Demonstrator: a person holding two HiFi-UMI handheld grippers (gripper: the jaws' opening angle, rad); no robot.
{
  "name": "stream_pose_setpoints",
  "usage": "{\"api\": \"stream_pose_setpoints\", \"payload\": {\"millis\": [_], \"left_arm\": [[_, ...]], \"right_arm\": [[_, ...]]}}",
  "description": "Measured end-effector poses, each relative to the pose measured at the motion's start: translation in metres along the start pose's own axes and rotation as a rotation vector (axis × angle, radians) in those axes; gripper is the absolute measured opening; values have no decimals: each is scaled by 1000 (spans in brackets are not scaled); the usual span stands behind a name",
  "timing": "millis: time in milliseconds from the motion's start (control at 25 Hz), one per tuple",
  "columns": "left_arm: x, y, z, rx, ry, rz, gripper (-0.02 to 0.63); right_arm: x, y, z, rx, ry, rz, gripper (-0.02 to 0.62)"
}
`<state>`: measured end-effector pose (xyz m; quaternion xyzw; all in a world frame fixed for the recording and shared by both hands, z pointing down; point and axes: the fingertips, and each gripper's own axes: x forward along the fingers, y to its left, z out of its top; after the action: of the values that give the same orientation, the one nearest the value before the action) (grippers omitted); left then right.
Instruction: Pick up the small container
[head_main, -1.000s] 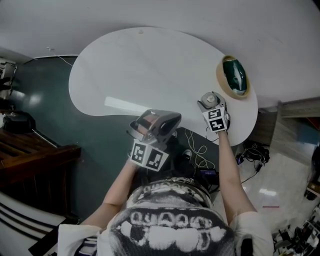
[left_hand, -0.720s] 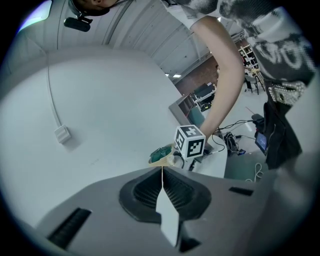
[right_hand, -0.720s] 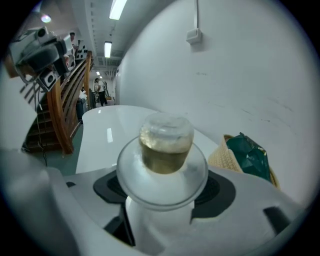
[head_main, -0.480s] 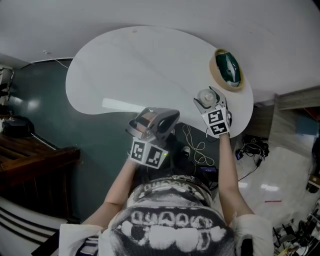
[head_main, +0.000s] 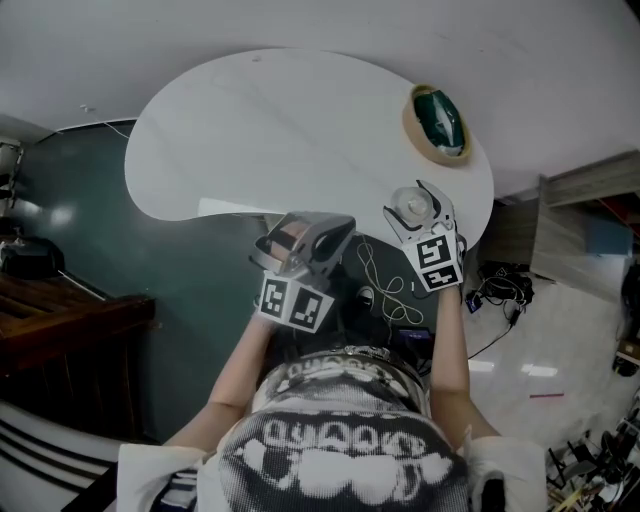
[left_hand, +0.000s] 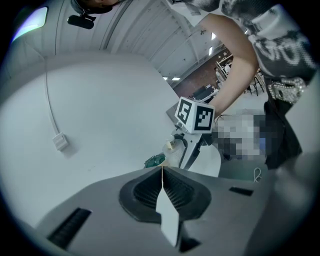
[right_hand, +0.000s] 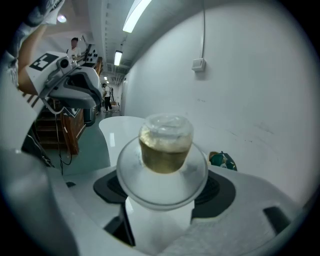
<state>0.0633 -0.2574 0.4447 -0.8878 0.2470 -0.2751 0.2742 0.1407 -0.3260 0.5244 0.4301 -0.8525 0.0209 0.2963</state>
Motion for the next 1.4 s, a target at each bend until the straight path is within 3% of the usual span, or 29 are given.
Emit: {"api": "stream_pose_setpoints", "payload": {"millis": [760,1400], "left_arm": [[-16,-78,61,7,13,14,5],[-30,-123,82,6,42,22,5]], "right_arm": [[-111,49,-41,-19,-34,50,342],[-158,88,-67,-32,-42,99,342]]}}
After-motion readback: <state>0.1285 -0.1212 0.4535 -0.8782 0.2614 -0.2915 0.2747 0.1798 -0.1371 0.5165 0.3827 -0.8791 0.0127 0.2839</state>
